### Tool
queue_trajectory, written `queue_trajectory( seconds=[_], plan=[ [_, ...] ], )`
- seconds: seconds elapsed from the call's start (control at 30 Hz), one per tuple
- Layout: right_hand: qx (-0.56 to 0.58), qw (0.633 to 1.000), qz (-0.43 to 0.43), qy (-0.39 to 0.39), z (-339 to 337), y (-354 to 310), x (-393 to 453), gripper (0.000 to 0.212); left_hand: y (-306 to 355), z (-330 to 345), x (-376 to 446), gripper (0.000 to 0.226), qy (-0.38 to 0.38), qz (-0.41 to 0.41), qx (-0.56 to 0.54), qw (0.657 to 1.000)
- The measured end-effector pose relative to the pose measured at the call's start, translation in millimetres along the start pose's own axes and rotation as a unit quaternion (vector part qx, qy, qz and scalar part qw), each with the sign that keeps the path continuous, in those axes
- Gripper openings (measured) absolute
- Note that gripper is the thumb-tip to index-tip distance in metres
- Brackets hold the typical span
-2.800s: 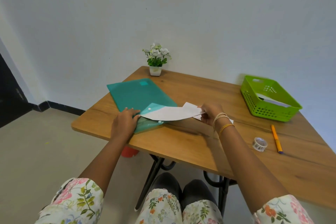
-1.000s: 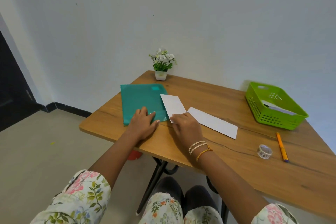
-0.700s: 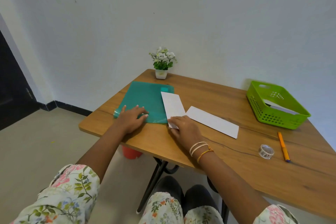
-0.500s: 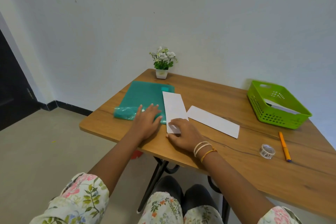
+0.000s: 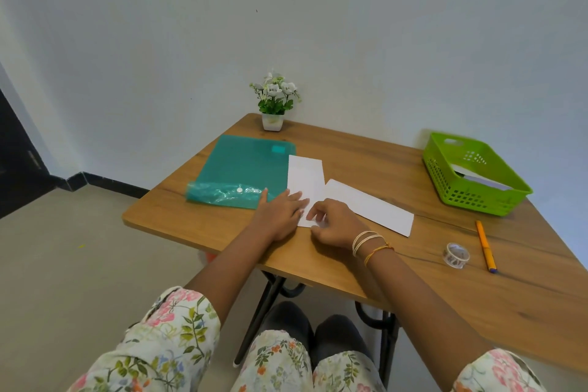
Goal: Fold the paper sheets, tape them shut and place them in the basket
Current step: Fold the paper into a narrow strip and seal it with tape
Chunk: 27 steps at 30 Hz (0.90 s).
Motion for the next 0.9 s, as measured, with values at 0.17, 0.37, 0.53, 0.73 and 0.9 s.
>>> queue_trajectory(
  seconds=[0.17,0.37,0.53,0.73,0.9],
  plan=[
    [-0.008,1.0,0.023,-0.01,2.4,4.1,8.1,0.016,-3.4,5.3,9.5,0.044,-0.019,-0.017,-0.002,1.0],
    [-0.076,0.994,-0.054,0.052,-15.1,1.7,2.4,0.012,-17.0,15.0,17.6,0.051,-0.051,-0.058,-0.003,0.997],
    [-0.058,0.994,-0.062,0.068,-19.5,9.2,-12.4,0.025,-15.5,20.9,15.6,0.078,-0.035,-0.031,0.04,0.998],
    [-0.014,0.994,-0.032,0.1,-31.0,18.4,-15.1,0.025,-17.3,9.1,13.9,0.07,0.034,-0.039,-0.033,0.998],
    [-0.01,0.993,-0.044,0.11,-31.2,18.6,-19.0,0.025,-3.5,-7.5,8.1,0.052,0.105,-0.008,-0.078,0.991]
  ],
)
Point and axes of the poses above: each hand's wrist, its own x-axis towards the middle knuckle, its own z-axis out of the palm, y = z × x, the point moved 10 cm from there along x, towards the middle knuckle, and after that the axes turned 11 degrees about y, right-handed, at the moved point
